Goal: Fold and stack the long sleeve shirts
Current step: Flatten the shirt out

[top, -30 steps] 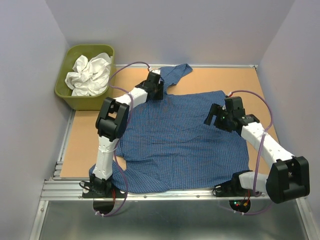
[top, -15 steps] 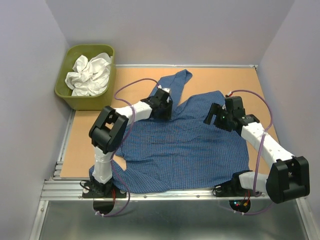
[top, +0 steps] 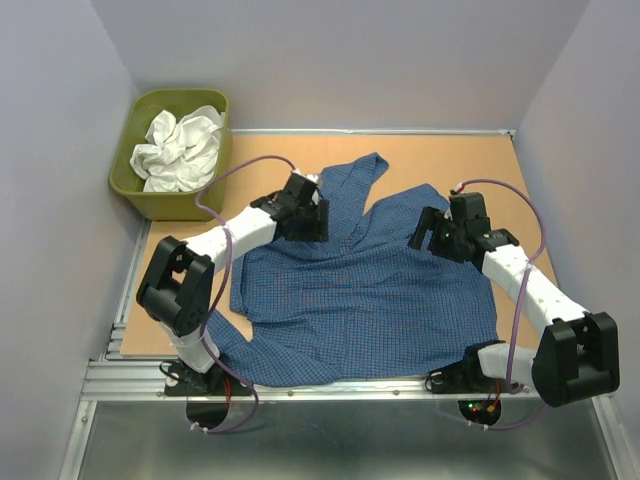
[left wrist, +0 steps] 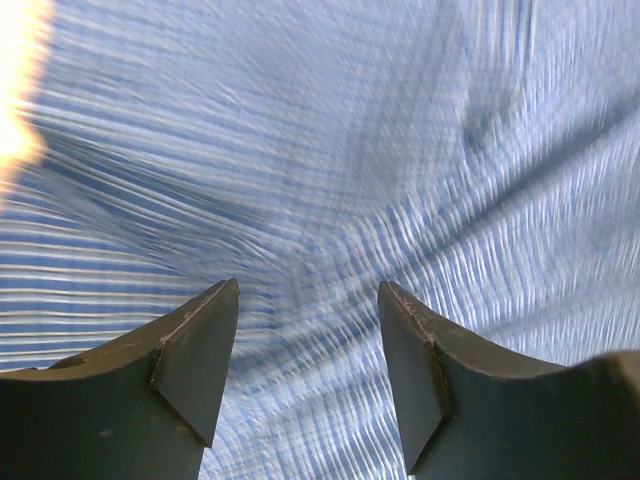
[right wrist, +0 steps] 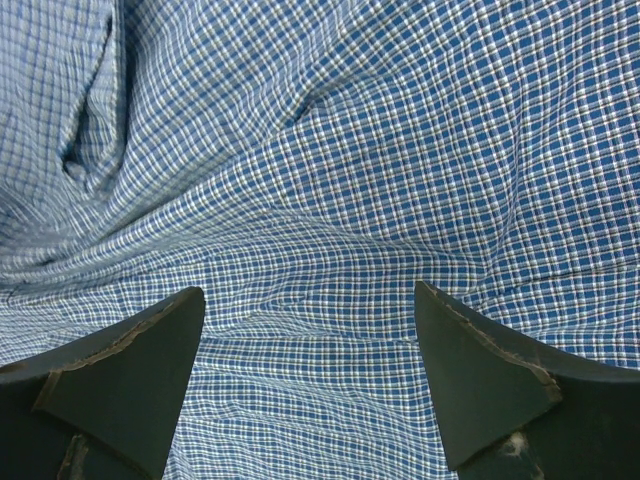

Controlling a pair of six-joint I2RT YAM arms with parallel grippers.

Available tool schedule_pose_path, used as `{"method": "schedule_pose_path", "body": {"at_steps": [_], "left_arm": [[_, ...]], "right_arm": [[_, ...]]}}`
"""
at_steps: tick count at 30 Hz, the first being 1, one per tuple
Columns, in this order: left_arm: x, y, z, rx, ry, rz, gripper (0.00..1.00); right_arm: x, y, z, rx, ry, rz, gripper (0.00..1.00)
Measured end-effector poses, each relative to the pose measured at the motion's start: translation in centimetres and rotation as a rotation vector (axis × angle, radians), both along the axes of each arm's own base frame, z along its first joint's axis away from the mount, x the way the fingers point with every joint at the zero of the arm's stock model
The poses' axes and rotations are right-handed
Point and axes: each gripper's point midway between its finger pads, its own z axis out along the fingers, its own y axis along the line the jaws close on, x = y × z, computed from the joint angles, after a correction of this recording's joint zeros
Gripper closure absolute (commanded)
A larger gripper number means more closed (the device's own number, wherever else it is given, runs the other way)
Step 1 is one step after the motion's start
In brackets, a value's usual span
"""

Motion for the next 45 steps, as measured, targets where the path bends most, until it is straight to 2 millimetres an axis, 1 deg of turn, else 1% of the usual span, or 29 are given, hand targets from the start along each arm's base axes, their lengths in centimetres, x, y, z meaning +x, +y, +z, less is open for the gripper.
{"method": "schedule_pose_path", "body": {"at_steps": [1, 2, 3, 5, 6, 7, 8, 10, 11, 13, 14, 16, 21, 23, 31, 33, 35, 37, 40, 43, 44, 45], "left_arm": [[1.4, 0.8, 0.9, 0.000, -0.037, 0.038, 0.30], [3.3, 1.6, 2.0, 0.000, -0.082, 0.084, 0.30], [4.4, 1.9, 2.7, -0.001, -0.104, 0.106, 0.29], [8.0, 3.0, 4.6, 0.003, -0.187, 0.171, 0.28], [9.6, 3.2, 5.4, 0.005, -0.224, 0.194, 0.28], [11.8, 3.1, 6.4, 0.002, -0.278, 0.213, 0.28], [12.9, 3.0, 6.8, 0.003, -0.305, 0.219, 0.27], [15.0, 2.3, 7.2, 0.014, -0.354, 0.223, 0.27], [15.8, 2.0, 7.1, 0.019, -0.369, 0.222, 0.27], [17.9, 1.3, 5.8, 0.052, -0.389, 0.217, 0.27], [18.5, 1.1, 5.4, 0.060, -0.393, 0.217, 0.27], [19.8, 0.8, 3.7, 0.087, -0.396, 0.215, 0.27], [21.0, 0.3, -0.1, 0.129, -0.360, 0.212, 0.27], [21.5, 0.1, -1.0, 0.134, -0.354, 0.213, 0.28], [23.7, -0.8, -2.3, 0.127, -0.366, 0.241, 0.29], [24.1, -1.0, -3.0, 0.128, -0.358, 0.248, 0.29], [24.4, -1.2, -3.6, 0.124, -0.350, 0.255, 0.29], [24.3, -1.2, -4.5, 0.129, -0.329, 0.261, 0.30], [24.2, -1.0, -4.8, 0.134, -0.320, 0.279, 0.31], [24.0, -0.9, -4.9, 0.142, -0.310, 0.297, 0.37], [23.9, -0.9, -4.9, 0.147, -0.307, 0.305, 0.43], [23.8, -0.8, -5.0, 0.157, -0.302, 0.311, 0.47]], "right_arm": [[0.0, 0.0, -0.1, -0.001, 0.001, 0.001, 0.10], [-0.1, 0.0, -0.2, -0.002, 0.003, 0.001, 0.10], [-0.1, 0.0, -0.3, -0.003, 0.005, 0.002, 0.10], [-0.2, -0.1, -0.4, -0.005, 0.009, 0.004, 0.10], [-0.3, -0.1, -0.4, -0.005, 0.009, 0.004, 0.10], [-0.3, -0.1, -0.4, -0.005, 0.009, 0.004, 0.10], [-0.2, -0.1, -0.4, -0.005, 0.008, 0.005, 0.10], [-0.3, 0.0, -0.3, -0.002, 0.005, 0.006, 0.09], [-0.3, 0.0, -0.2, -0.001, 0.001, 0.007, 0.09], [-0.3, 0.1, 0.1, 0.005, -0.006, 0.011, 0.07], [-0.3, 0.1, 0.2, 0.008, -0.010, 0.012, 0.06], [-0.4, 0.3, 0.4, 0.015, -0.015, 0.018, 0.04], [-0.5, 0.6, 0.6, 0.030, -0.019, 0.032, 0.00], [-0.7, 0.6, 0.6, 0.032, -0.022, 0.037, 0.00], [-1.1, 1.0, 0.6, 0.044, -0.023, 0.066, 0.00], [-1.2, 1.0, 0.7, 0.047, -0.026, 0.070, 0.00], [-1.2, 1.1, 0.7, 0.048, -0.028, 0.075, 0.00], [-1.4, 1.1, 0.5, 0.047, -0.024, 0.078, 0.00], [-1.5, 1.1, 0.3, 0.047, -0.018, 0.080, 0.00], [-1.5, 1.2, 0.4, 0.052, -0.019, 0.084, 0.00], [-1.6, 1.2, 0.4, 0.052, -0.019, 0.086, 0.00], [-1.6, 1.2, 0.4, 0.052, -0.020, 0.088, 0.00]]}}
